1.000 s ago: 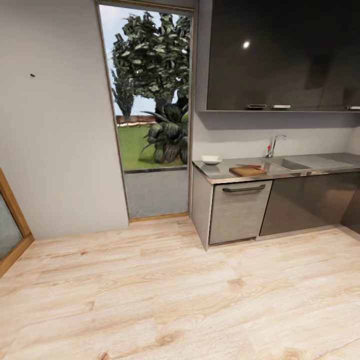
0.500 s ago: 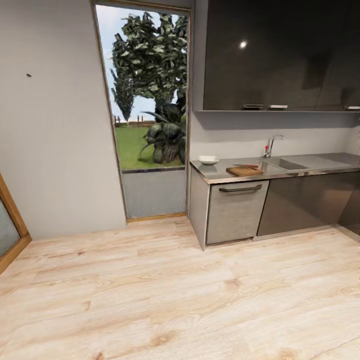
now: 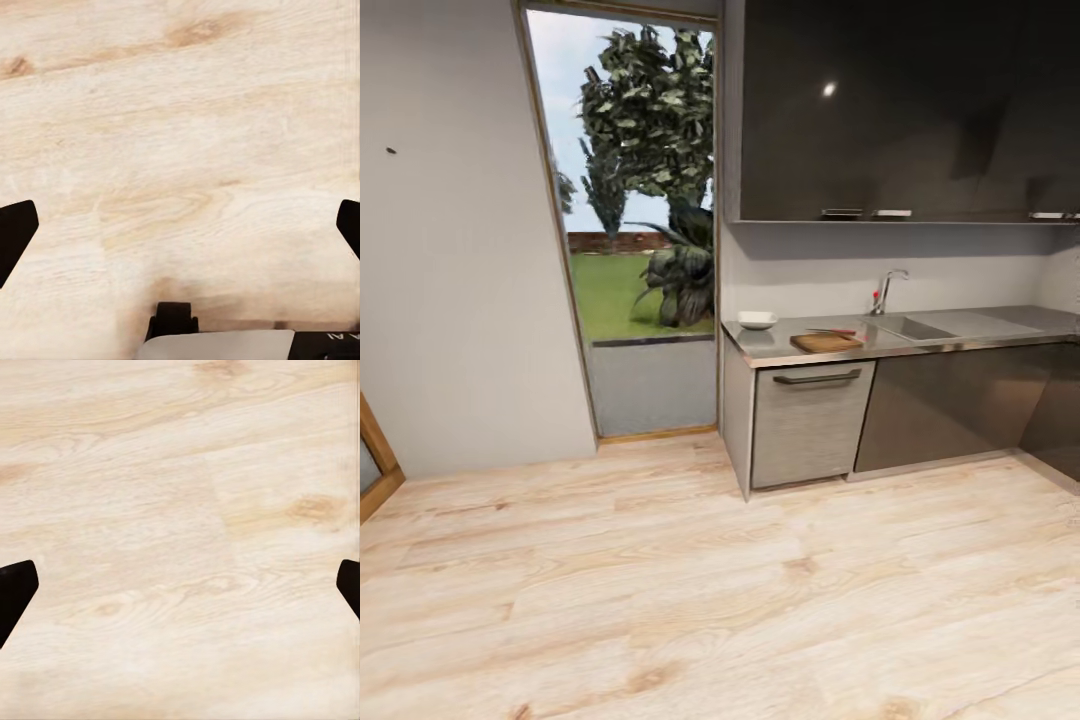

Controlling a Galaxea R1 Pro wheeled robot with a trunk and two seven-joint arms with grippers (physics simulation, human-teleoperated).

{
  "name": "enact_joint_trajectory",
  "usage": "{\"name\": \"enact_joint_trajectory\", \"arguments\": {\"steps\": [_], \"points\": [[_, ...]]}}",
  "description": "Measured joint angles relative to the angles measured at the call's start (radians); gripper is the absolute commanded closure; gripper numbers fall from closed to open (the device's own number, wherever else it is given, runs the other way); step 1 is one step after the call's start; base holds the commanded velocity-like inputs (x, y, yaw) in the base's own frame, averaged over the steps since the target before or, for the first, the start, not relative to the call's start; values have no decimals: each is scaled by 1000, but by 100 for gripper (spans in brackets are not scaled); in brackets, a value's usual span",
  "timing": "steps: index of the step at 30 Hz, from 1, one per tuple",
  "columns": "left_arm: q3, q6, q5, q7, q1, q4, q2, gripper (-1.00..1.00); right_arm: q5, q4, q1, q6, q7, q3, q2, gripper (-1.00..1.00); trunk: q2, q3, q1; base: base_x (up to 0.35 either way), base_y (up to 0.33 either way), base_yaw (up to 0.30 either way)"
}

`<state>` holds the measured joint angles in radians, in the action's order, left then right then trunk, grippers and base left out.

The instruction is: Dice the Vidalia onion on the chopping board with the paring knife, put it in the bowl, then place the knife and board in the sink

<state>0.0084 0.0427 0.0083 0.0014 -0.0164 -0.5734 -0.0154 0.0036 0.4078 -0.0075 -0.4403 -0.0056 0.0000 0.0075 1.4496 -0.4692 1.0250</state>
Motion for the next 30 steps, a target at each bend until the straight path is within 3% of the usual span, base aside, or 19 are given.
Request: {"name": "enact_joint_trajectory", "arguments": {"steps": [30], "points": [[0, 1, 0, 0, 0, 11, 0, -100, 0, -1, 0, 0, -1, 0, 2, -100, 0, 0, 0, 12, -319, 19]]}}
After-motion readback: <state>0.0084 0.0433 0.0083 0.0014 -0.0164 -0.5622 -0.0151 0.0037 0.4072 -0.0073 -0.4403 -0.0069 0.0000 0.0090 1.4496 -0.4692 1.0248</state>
